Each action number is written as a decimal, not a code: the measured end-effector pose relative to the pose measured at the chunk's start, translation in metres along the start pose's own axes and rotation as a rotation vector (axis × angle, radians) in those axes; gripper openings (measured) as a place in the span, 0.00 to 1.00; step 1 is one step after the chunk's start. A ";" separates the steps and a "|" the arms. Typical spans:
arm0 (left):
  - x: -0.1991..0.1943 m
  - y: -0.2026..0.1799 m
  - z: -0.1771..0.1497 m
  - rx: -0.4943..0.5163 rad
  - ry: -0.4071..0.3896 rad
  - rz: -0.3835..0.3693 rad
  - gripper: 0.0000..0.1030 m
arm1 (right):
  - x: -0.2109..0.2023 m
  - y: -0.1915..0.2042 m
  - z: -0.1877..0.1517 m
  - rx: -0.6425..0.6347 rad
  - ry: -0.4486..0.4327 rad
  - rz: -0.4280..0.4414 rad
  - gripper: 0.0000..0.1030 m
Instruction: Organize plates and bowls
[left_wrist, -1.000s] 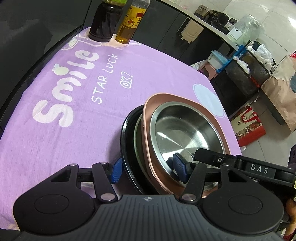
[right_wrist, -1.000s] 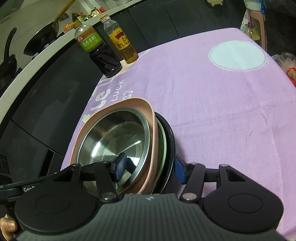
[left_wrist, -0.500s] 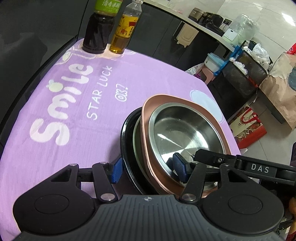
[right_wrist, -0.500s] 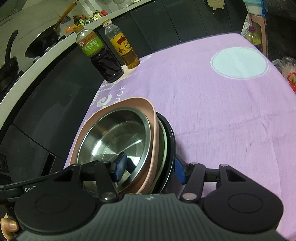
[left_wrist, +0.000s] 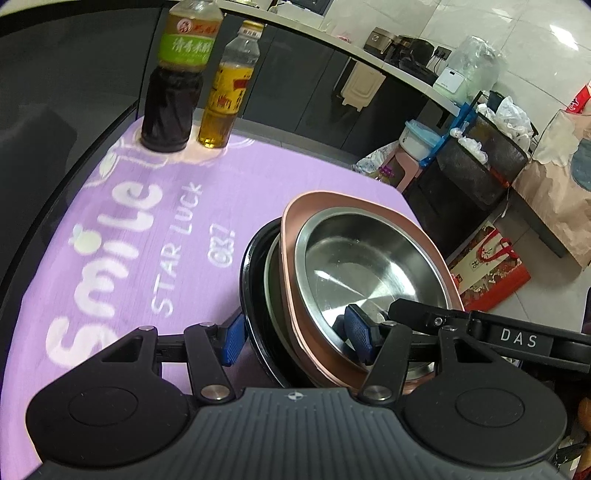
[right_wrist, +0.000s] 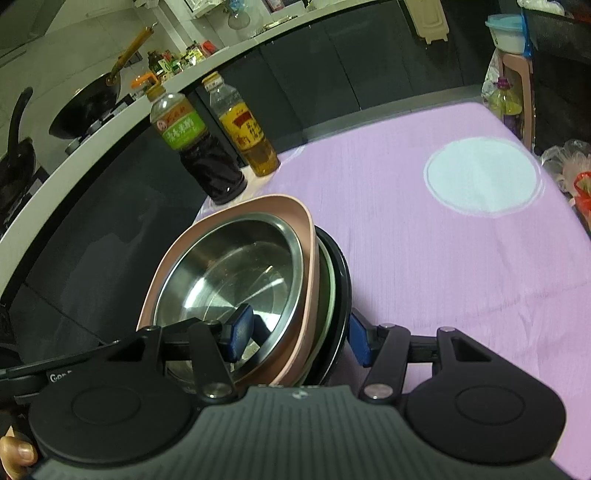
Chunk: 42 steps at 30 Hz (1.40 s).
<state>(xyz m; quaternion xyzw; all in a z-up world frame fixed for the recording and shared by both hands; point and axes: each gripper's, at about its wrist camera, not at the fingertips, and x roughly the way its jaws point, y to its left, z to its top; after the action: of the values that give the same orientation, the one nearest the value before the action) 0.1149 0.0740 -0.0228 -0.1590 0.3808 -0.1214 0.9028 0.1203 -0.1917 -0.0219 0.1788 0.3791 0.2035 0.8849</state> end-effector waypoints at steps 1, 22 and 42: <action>0.001 -0.001 0.004 0.003 -0.005 -0.001 0.52 | 0.000 0.000 0.004 0.002 -0.004 0.000 0.55; 0.064 0.001 0.086 -0.014 -0.037 -0.013 0.52 | 0.042 -0.017 0.082 0.014 -0.041 -0.008 0.55; 0.136 0.019 0.107 -0.023 0.001 0.005 0.52 | 0.098 -0.051 0.105 0.059 0.001 -0.027 0.55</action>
<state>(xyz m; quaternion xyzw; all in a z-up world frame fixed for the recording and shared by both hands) 0.2866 0.0656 -0.0474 -0.1683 0.3832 -0.1148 0.9009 0.2712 -0.2032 -0.0365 0.1997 0.3878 0.1805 0.8816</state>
